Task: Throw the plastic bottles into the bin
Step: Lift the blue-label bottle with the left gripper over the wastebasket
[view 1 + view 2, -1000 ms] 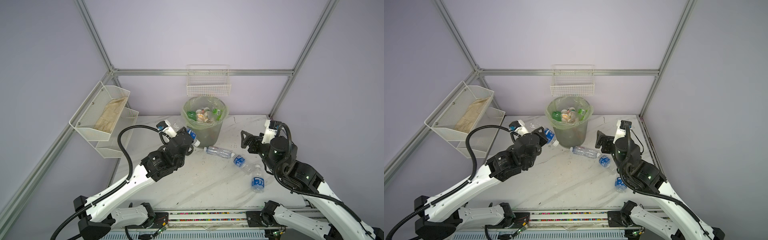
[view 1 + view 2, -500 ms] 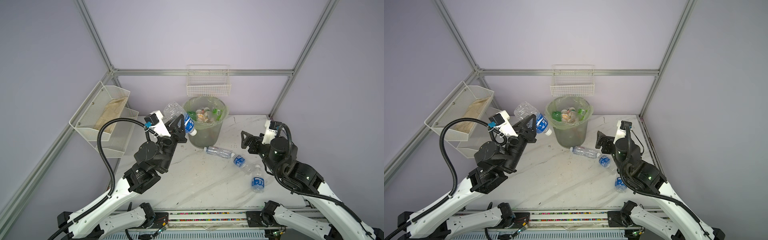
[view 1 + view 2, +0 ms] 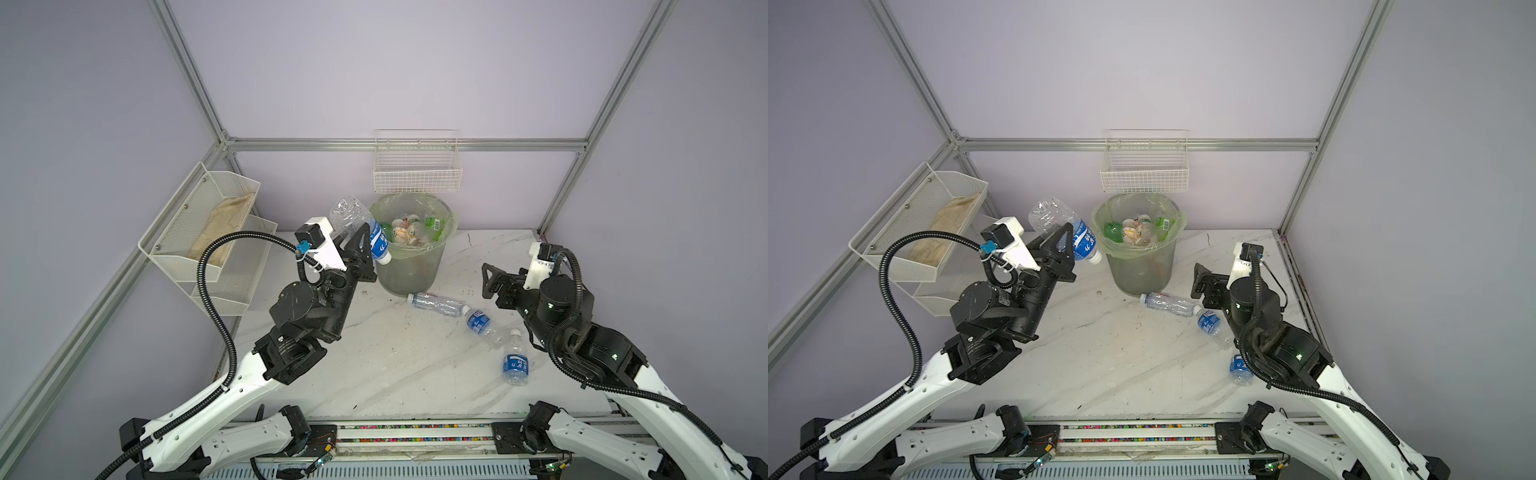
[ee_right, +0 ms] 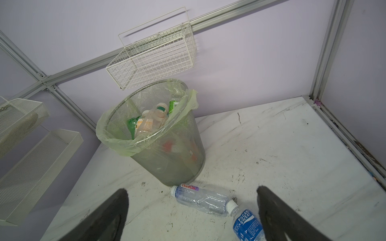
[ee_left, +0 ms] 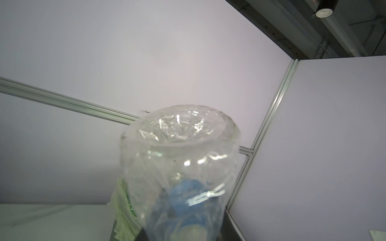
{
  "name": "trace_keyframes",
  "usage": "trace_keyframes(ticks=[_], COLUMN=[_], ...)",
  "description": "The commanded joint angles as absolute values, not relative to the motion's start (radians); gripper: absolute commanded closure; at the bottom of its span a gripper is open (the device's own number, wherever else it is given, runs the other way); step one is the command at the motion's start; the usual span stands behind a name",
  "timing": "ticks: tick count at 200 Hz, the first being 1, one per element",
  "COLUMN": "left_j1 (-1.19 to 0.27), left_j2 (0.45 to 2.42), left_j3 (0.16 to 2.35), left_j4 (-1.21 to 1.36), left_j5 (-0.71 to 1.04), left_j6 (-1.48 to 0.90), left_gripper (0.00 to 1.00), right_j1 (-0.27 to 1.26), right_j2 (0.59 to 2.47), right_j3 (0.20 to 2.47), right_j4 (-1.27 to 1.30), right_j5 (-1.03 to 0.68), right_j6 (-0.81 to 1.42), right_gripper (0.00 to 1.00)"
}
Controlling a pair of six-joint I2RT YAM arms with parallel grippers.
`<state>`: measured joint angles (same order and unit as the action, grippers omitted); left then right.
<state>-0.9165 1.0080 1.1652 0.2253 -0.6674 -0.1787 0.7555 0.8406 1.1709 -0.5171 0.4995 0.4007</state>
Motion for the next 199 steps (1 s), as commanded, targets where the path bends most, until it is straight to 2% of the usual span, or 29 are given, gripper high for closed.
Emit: trace_keyframes(ticks=[1,26,48,56,60,65,73,85,108,155,199], left_j1=[-0.907,-0.854,-0.723,-0.674,-0.656,-0.641,-0.628,-0.626,-0.627,-0.630,-0.631], left_j2=[1.089,1.212,1.339,1.393,1.433,1.476,1.535,1.604,1.636,1.438,1.308], left_j3=[1.249,1.368,1.513,1.580,1.620,1.672,1.765,1.888,1.985,1.801,1.722], left_j4=[0.321,0.308,0.167,0.099,0.062,0.011,-0.084,-0.211,-0.320,-0.204,-0.186], left_j5=[-0.715,-0.681,-0.560,-0.513,-0.489,-0.461,-0.439,-0.439,-0.441,-0.434,-0.402], left_j6=[-0.027,0.016,-0.108,-0.151,-0.162,-0.164,-0.161,-0.153,-0.162,-0.209,-0.254], left_gripper=[0.81,0.78,0.77,0.73,0.68,0.57,0.30,0.01,0.00,0.00,0.00], right_j1=[0.755,0.755,0.754,0.754,0.755,0.755,0.755,0.754,0.755,0.755,0.755], right_j2=[0.831,0.820,0.807,0.803,0.802,0.799,0.795,0.786,0.766,0.757,0.774], right_j3=[1.171,1.179,1.183,1.186,1.190,1.193,1.198,1.205,1.207,1.195,1.186], right_j4=[-0.532,-0.540,-0.543,-0.548,-0.550,-0.556,-0.564,-0.575,-0.586,-0.591,-0.568], right_j5=[0.496,0.492,0.481,0.477,0.476,0.476,0.476,0.477,0.478,0.466,0.442], right_j6=[0.423,0.432,0.439,0.441,0.442,0.443,0.446,0.446,0.451,0.459,0.465], right_gripper=[0.03,0.03,0.03,0.03,0.03,0.03,0.03,0.03,0.03,0.03,0.03])
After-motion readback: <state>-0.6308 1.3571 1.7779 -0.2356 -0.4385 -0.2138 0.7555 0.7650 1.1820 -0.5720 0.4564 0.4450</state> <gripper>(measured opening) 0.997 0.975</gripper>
